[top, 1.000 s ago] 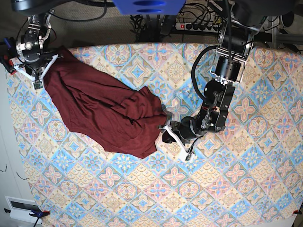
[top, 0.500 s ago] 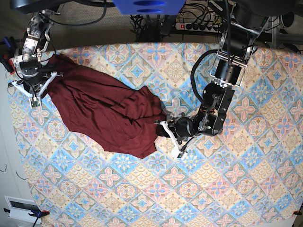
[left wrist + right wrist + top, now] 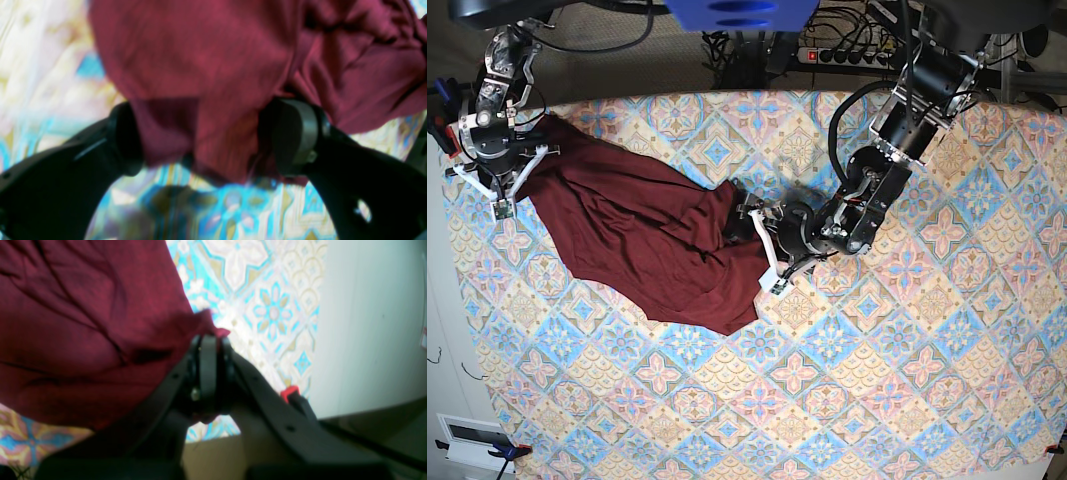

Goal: Layout the t-shirt on the table in an organized manner, then fold the t-shirt properly
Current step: 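Drag the held shirt edge away from the right gripper with the left gripper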

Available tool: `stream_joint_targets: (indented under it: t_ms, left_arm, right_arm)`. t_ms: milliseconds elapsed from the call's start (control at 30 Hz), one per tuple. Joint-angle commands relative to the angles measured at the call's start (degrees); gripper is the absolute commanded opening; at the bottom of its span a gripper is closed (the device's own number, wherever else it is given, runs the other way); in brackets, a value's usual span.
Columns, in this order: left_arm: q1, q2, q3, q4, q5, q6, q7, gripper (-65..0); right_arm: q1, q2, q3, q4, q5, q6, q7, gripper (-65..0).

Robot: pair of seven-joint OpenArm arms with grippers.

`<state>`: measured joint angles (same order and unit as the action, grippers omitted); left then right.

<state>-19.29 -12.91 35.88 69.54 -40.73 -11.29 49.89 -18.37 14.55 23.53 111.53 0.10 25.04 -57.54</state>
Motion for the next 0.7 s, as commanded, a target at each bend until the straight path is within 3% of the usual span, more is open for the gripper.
stream_joint_targets:
  t_ms: [0, 67, 133, 167, 200, 467, 667]
  left_arm:
    - [-1.9, 1.3, 0.1, -1.6, 0.8, 0.3, 0.7, -15.0]
    - [-3.3, 2.8, 0.1, -4.2, 1.8, 0.3, -0.6, -27.9]
    - [-4.6, 3.1, -0.1, -4.2, 2.1, 0.3, -2.1, -46.4]
    - [-5.5, 3.2, -0.2, -4.2, 2.1, 0.4, -3.1, -58.8]
    - [-6.9, 3.2, -0.3, -4.2, 2.1, 0.7, -3.9, -65.0]
    - [-19.3, 2.9, -10.5, -4.3, 2.1, 0.8, -4.4, -65.0]
    - [-31.5, 2.8, -11.4, -11.0, 2.4, 0.7, -4.8, -65.0]
  right_arm:
    - [0.4, 1.0, 0.3, 0.9, -0.1, -0.4, 0.8, -64.6]
    - [0.4, 1.0, 0.3, 0.7, -0.1, -0.4, 0.9, -64.6]
    - [0.4, 1.0, 0.3, 0.7, -0.1, -0.4, 0.9, -64.6]
    - [0.4, 1.0, 0.3, 0.7, -0.1, -0.4, 0.9, -64.6]
    - [0.5, 1.0, 0.3, 0.7, -0.1, -0.4, 0.9, -64.6]
    - [0.5, 1.0, 0.3, 0.6, -0.1, -0.4, 1.0, -64.6]
    - [0.5, 1.0, 0.0, 0.6, -0.1, -0.4, 1.1, -64.6]
